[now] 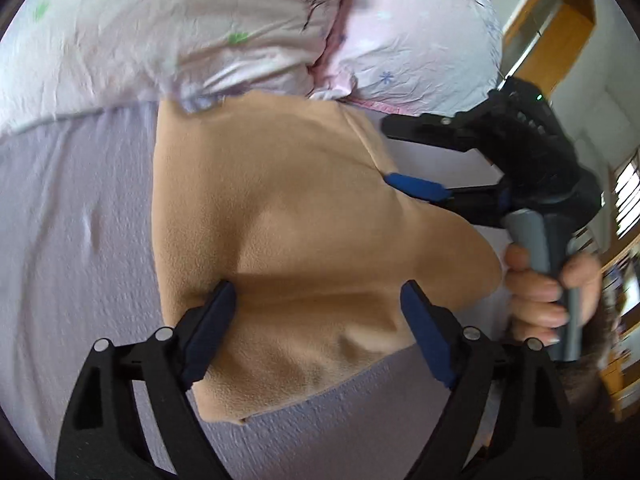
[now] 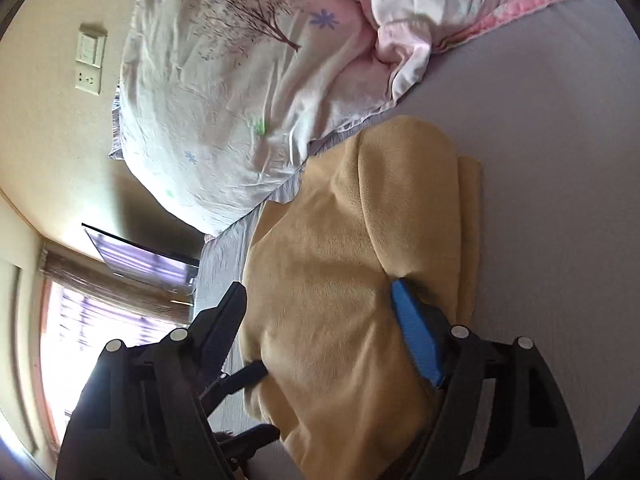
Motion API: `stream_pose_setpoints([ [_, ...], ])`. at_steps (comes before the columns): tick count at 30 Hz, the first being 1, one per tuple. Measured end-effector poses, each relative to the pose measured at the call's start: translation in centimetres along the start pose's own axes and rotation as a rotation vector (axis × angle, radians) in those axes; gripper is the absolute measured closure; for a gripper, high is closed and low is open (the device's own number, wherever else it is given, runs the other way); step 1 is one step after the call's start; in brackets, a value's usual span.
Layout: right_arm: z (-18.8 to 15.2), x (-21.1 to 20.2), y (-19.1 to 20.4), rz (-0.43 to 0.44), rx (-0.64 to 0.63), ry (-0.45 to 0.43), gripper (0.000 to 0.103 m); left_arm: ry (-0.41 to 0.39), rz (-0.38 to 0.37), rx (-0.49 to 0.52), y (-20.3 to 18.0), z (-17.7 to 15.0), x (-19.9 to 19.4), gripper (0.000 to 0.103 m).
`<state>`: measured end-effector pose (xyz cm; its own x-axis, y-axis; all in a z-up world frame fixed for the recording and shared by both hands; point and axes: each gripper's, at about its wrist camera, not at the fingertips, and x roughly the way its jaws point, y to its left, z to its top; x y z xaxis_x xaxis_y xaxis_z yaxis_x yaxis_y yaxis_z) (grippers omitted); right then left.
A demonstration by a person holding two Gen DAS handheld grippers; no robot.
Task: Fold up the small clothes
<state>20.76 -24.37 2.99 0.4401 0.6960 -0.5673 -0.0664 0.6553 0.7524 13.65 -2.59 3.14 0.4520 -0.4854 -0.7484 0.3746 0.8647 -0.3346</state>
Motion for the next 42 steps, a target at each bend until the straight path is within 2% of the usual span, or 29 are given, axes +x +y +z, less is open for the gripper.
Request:
stream_pose_setpoints([
  [2,-1.3,-2.4,1.3,-0.049,-0.078,-0.046,0.017,-0.015,0.026,0.001,-0.1,-0.4,-1.9,0.015],
  [3,-2.1,-3.6,1.7,-0.045,-0.12,-0.066,0.009,-0.024,0.041,-0.006,0.0,-0.6,-2.6,0.008],
  [4,-3.3,-4.8,2.3,-0.041,-0.167,-0.087,0.004,-0.032,0.075,-0.017,0.2,-1.1,-3.4,0.002],
  [6,-6.2,-7.1,3.3,-0.088,-0.267,-0.125,0.001,-0.029,0.204,-0.037,0.7,-2.6,-4.8,0.002],
  [7,-7.5,-7.7,3.7,-0.152,-0.311,-0.138,0.001,-0.019,0.238,-0.041,0.9,-3.1,-4.8,0.002],
  [8,-9.0,-7.6,4.3,-0.254,-0.352,-0.15,0.001,0.006,0.297,-0.052,1.3,-4.0,-4.8,0.002],
  [10,-11.9,-7.0,4.8,-0.481,-0.435,-0.149,0.001,0.045,0.348,-0.069,1.7,-5.6,-4.6,0.002],
  [11,-12.9,-6.4,5.0,-0.553,-0.473,-0.148,0.001,0.059,0.359,-0.076,1.9,-6.0,-4.4,0.002],
  [13,-14.9,-4.7,5.3,-0.649,-0.536,-0.15,0.001,0.092,0.395,-0.09,2.1,-6.9,-3.7,0.002],
  [15,-16.3,-3.5,4.7,-0.694,-0.552,-0.132,0.001,0.117,0.443,-0.09,2.2,-7.7,-3.1,0.002],
  [18,-16.3,-1.7,4.4,-0.67,-0.524,-0.086,0.001,0.121,0.475,-0.085,2.0,-8.0,-2.4,0.002],
  [26,-17.4,-0.1,3.9,-0.699,-0.506,-0.048,0.001,0.114,0.479,-0.108,2.3,-8.4,-2.6,0.002],
  [29,-17.2,-0.1,3.4,-0.679,-0.462,-0.049,0.001,0.115,0.482,-0.11,2.0,-8.5,-2.9,0.002],
  [42,-17.2,0.0,3.4,-0.693,-0.445,-0.048,0.001,0.098,0.482,-0.103,1.8,-8.6,-3.0,0.002],
])
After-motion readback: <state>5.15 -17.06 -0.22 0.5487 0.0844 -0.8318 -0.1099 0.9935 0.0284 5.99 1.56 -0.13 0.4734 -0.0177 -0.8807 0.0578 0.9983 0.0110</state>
